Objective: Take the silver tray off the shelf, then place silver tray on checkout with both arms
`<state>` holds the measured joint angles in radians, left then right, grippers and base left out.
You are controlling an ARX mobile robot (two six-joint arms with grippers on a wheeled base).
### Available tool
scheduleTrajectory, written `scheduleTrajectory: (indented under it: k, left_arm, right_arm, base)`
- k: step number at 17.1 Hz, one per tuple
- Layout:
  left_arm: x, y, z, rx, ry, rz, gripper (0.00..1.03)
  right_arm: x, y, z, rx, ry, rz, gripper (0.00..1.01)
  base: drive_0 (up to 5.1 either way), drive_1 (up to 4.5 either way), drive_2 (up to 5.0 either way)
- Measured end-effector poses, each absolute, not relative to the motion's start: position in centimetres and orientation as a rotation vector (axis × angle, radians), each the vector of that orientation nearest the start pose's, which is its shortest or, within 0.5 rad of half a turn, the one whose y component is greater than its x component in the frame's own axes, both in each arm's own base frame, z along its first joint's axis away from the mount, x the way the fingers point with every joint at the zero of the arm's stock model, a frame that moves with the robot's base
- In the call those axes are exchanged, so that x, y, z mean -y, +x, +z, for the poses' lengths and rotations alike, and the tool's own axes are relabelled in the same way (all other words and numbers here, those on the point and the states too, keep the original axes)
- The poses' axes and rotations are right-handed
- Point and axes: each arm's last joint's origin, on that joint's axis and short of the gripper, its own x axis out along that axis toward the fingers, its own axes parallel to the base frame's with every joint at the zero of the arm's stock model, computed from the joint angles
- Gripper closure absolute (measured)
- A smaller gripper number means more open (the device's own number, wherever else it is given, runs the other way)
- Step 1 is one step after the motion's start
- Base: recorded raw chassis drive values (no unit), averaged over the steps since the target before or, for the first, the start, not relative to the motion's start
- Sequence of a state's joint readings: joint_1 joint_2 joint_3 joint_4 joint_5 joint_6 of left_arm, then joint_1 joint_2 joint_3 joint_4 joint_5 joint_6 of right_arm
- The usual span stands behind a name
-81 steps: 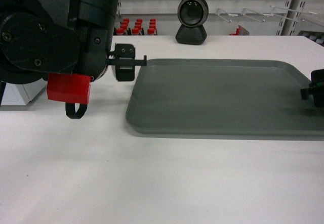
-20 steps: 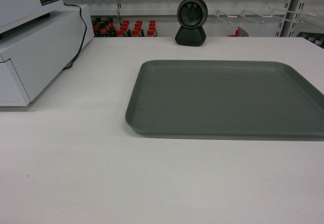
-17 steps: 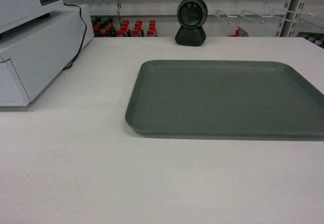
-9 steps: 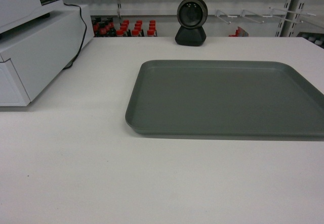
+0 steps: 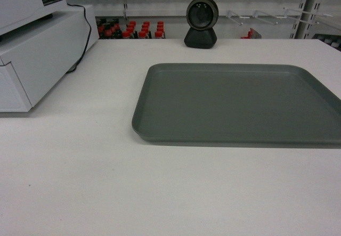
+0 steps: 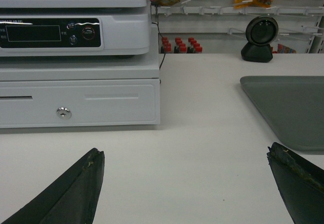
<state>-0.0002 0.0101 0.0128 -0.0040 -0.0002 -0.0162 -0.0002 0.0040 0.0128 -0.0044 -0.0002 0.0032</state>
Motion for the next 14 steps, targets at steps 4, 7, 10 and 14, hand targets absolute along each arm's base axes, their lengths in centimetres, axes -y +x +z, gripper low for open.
scheduleTrajectory:
  k: [4, 7, 10, 14]
  left_arm:
    - [0.0, 9.76, 16.67, -0.001, -0.016, 0.0, 0.05]
    - [0.0, 9.76, 16.69, 0.001, -0.016, 0.0, 0.05]
    - [0.0, 9.76, 16.67, -0.001, -0.016, 0.0, 0.05]
    - [0.0, 9.76, 16.67, -0.001, -0.016, 0.0, 0.05]
  right_arm:
    - [0.0, 9.72, 16.71, 0.004, 0.003, 0.0, 0.03]
    - [0.0, 9.72, 16.74, 0.007, 0.003, 0.0, 0.03]
    - [0.0, 9.72, 16.71, 0.004, 0.003, 0.0, 0.03]
    - [0.0, 9.72, 16.7, 0.003, 0.003, 0.0, 0.03]
  base:
    - [0.0, -0.38, 0.4]
    - [0.0, -4.27, 4.3]
    - [0.0, -4.27, 4.3]
    - [0.0, -4.27, 4.3]
